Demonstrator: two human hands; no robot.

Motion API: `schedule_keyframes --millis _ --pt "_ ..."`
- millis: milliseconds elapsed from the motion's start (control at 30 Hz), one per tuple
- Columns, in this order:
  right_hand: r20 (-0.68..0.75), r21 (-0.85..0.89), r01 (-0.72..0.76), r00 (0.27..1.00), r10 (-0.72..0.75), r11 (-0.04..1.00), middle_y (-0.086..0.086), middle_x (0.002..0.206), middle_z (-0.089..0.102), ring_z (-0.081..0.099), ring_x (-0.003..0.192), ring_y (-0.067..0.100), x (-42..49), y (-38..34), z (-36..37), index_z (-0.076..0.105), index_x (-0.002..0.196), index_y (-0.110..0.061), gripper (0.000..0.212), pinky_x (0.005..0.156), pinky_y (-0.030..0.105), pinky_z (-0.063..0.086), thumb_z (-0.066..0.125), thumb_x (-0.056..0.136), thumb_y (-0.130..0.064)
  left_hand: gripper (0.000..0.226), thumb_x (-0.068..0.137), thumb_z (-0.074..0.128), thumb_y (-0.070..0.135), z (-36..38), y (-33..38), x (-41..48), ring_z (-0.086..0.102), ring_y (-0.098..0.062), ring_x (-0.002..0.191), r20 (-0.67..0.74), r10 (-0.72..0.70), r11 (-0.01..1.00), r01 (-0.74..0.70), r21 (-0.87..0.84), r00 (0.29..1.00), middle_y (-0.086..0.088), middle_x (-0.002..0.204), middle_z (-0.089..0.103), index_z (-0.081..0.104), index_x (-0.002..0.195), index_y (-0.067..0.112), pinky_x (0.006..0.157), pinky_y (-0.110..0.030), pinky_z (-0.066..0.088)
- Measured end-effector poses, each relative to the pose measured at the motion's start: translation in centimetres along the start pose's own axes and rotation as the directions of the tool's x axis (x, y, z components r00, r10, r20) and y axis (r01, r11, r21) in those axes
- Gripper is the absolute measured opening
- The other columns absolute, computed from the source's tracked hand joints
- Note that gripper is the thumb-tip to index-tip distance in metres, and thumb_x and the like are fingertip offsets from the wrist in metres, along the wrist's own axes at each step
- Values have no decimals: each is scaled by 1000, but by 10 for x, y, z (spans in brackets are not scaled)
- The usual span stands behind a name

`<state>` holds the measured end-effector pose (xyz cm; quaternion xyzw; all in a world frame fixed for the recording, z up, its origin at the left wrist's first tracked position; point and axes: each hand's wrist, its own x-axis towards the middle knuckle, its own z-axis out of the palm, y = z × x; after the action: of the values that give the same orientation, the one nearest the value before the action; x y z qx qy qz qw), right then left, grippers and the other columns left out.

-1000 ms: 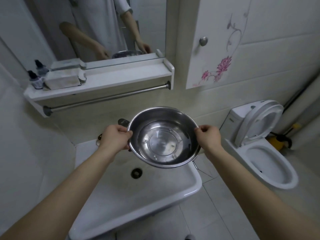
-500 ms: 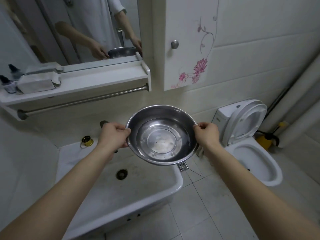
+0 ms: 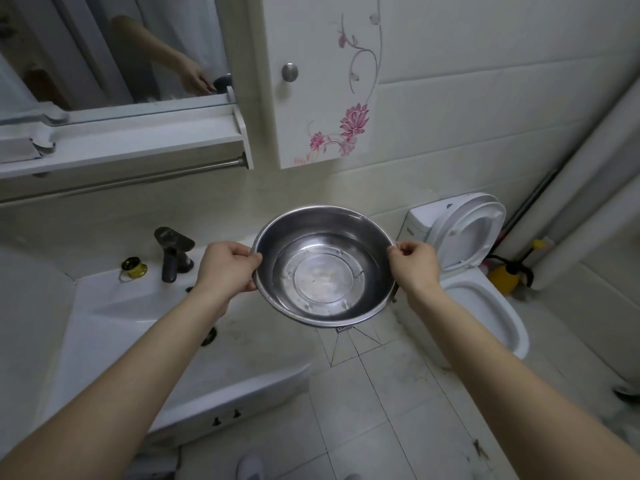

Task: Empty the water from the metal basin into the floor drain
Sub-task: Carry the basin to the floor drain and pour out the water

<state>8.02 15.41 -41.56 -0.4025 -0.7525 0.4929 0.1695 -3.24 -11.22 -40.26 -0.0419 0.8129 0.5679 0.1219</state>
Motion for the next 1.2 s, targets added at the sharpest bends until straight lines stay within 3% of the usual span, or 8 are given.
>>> schedule_keyframes --millis 167,267,400,467,600,800,967,1200 --pt "-24 -15 -23 999 23 1000 0 60 49 43 59 18 12 8 -23 59 68 -15 25 56 28 38 57 93 -18 10 91 68 5 29 9 -3 55 -9 34 12 4 1000 -4 11 1000 -3 49 61 68 80 4 41 -21 51" --pt "-38 -10 -39 999 38 999 1 61 50 43 61 19 18 12 -34 63 71 -6 28 56 29 39 57 95 -19 8 91 68 5 45 14 -2 54 -9 34 30 11 1000 -11 20 1000 -9 58 61 68 84 2 40 -22 51" --pt "-66 -53 -66 996 63 996 11 72 56 51 69 23 33 21 -46 68 98 10 30 74 48 58 54 98 -17 7 91 68 6 67 22 9 54 -13 36 68 15 999 -17 30 998 -9 58 60 68 86 2 44 -25 55" --pt "-67 -44 -86 994 83 995 15 74 62 61 72 29 38 21 -48 70 96 5 29 74 48 59 54 100 -19 9 91 68 5 74 25 15 54 -14 38 85 24 999 -26 27 996 -9 59 60 68 83 3 44 -26 56" --pt "-102 -47 -112 989 106 993 19 89 72 69 93 38 52 16 -49 72 89 -4 26 92 55 57 56 100 -22 7 92 68 6 87 34 33 54 -16 41 118 34 999 -36 10 992 -10 64 61 68 91 0 44 -26 57" --pt "-150 -23 -135 980 130 991 15 89 73 69 94 36 71 12 -47 72 88 -9 24 93 55 57 57 100 -24 7 91 69 6 105 43 57 52 -19 43 139 35 999 -33 -16 990 -10 63 59 66 92 0 52 -32 59" --pt "-138 -7 -151 979 149 988 14 88 72 69 91 34 84 12 -43 72 89 -9 23 92 54 57 57 101 -23 8 90 71 7 109 49 69 53 -17 43 133 38 999 -38 -2 990 -9 65 59 64 86 4 44 -28 58" --pt "-67 -17 -125 990 124 992 12 77 67 65 81 31 112 14 -43 72 91 -4 27 92 54 57 56 101 -23 7 89 72 9 121 51 76 56 -21 49 65 15 1000 -15 -1 998 -9 66 61 67 88 4 59 -38 61"
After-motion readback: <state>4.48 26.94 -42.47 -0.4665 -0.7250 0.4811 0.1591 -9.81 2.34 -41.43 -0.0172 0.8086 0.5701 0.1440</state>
